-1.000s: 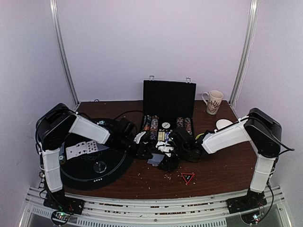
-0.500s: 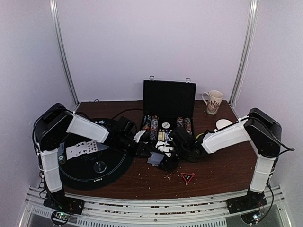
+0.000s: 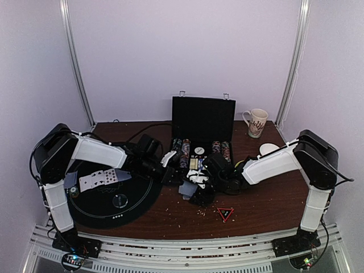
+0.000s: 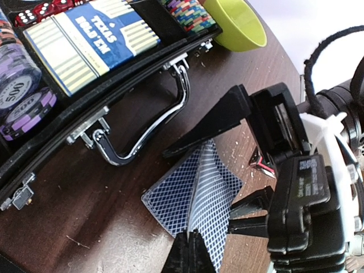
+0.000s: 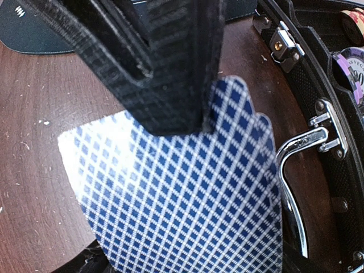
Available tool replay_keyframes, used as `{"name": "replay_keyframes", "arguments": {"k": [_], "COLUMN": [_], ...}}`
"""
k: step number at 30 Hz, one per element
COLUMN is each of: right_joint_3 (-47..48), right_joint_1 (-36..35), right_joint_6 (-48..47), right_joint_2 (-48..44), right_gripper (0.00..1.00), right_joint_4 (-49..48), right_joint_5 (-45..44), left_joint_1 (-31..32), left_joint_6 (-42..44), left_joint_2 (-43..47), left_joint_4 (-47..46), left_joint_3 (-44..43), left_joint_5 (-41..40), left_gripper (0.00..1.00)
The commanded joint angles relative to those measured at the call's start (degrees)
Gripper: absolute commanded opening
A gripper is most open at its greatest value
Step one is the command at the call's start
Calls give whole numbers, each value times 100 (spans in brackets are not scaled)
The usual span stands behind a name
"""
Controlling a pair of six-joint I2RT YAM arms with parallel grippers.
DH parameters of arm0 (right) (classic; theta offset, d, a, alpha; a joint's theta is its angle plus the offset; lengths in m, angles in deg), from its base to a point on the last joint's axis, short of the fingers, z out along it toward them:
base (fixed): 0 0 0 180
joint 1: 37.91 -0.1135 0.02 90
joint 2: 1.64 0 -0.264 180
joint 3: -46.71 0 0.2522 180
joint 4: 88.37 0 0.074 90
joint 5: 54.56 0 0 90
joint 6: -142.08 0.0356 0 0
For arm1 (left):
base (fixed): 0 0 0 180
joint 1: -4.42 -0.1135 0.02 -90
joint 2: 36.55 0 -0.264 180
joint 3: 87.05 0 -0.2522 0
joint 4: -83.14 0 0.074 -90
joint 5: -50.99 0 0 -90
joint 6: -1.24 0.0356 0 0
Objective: Distribute texas hold em gaming equipment
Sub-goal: Pick up the poker card from the face-down deck piles.
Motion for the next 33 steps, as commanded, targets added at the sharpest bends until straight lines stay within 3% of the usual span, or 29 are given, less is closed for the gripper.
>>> {"name": "replay_keyframes", "arguments": {"k": [1,12,27,33], "right_joint_3": [-73,-54,-46,-26], "right_joint_1": [-9,-5,-5,-9], "right_joint_6": [-164,-162,-195,-186], "right_joint_2": [256,258,250,262], "right_gripper": [79,79,79,79], "right_joint_4": [749,784,802,807], "right_joint_5": [-369,-378,-378,-382], "left_joint_1": [5,-34,-200,-192], "left_joint_6": [58,169,368,28], "left_joint_2": [-193,-229,-73,-374], "left_joint_4": [-235,-102,-237,-523], "left_joint_3": [-93,-46,169,181], "left_joint_5": [227,-63,425,572], "left_gripper": [0,0,0,16]}}
